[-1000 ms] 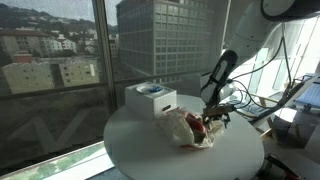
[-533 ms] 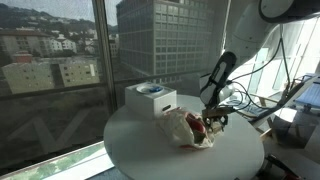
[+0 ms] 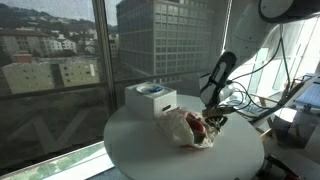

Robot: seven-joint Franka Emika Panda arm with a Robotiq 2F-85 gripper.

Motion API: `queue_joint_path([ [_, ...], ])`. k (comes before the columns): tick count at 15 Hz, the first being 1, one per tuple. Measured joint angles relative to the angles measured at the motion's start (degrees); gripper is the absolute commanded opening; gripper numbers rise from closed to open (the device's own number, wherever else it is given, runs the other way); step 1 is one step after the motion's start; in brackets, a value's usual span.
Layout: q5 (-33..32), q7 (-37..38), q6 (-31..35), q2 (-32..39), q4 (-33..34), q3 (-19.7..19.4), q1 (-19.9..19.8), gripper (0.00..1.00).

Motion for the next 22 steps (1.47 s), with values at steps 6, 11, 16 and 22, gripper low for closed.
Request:
queue_joint_path([
  [6, -0.6, 0.3, -17.0, -0.4, 3.3, -0.2, 1.7, 0.0],
  [11, 1.8, -1.6, -39.9, -1.6, 8.0, -0.5, 4.7, 0.0],
  [16, -0.7, -1.2, -61.4, -2.3, 16.7, 0.0, 6.1, 0.0],
  [22, -6.4, -0.7, -73.8, -6.9, 26.5, 4.4, 4.5, 0.0],
])
